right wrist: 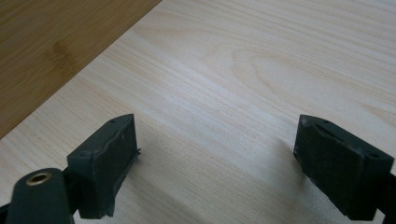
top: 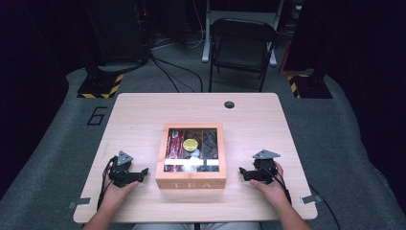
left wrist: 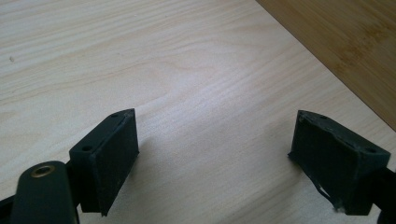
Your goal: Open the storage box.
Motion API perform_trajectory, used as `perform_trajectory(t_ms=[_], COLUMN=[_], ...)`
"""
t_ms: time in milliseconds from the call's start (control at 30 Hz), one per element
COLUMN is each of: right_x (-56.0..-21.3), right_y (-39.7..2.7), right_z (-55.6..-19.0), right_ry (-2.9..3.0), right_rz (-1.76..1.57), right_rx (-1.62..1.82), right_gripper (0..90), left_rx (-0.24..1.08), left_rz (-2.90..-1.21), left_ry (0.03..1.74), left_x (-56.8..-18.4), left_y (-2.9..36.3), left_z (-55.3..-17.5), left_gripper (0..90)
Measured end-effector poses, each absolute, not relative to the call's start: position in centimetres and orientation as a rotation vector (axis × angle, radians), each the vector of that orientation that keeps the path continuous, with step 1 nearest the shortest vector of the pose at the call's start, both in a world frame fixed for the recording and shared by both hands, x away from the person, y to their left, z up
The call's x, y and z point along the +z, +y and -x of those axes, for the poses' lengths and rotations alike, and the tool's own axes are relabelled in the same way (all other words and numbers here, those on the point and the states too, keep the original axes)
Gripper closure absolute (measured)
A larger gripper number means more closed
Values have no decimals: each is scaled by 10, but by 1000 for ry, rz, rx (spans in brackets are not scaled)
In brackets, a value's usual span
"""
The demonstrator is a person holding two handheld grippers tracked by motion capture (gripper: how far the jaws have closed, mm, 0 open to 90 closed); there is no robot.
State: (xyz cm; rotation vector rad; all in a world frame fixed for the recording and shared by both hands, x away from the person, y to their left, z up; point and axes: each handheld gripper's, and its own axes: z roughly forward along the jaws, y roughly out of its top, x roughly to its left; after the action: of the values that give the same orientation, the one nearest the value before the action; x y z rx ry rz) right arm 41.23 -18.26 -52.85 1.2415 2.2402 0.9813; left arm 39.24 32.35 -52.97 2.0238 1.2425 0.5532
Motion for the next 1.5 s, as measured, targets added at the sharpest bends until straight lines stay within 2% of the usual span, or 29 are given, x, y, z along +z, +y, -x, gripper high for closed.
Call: perform_trajectory(t_ms=[567, 833, 967, 1067, 1100, 1133, 1500], right_x=[-528, -528, -526, -523, -523, -521, -514], right_y=[-181, -181, -180, -180, -180, -181, -180], right_z=[-411, -410, -409, -409, -409, -409, -405], right_ry=[2225, 2213, 2219, 2236, 2236, 2243, 2254], right_rz=[-1266, -1278, -1295, -1305, -1305, -1303, -1287], right_rx=[971, 983, 966, 941, 941, 933, 937], right_gripper=[121, 146, 178, 257, 257, 298, 352], left_rx=[565, 563, 568, 564, 564, 542, 528], left_rz=[-2009, -1997, -1992, -1992, -1992, -1989, -1992], left_ry=[1244, 1266, 1265, 1271, 1271, 1281, 1263], left_x=[-530, -530, -530, -528, -528, -526, -518], left_y=[324, 325, 325, 326, 326, 327, 324], left_z=[-391, -390, -390, -390, -390, -389, -387], left_gripper=[156, 179, 189, 274, 285, 293, 346])
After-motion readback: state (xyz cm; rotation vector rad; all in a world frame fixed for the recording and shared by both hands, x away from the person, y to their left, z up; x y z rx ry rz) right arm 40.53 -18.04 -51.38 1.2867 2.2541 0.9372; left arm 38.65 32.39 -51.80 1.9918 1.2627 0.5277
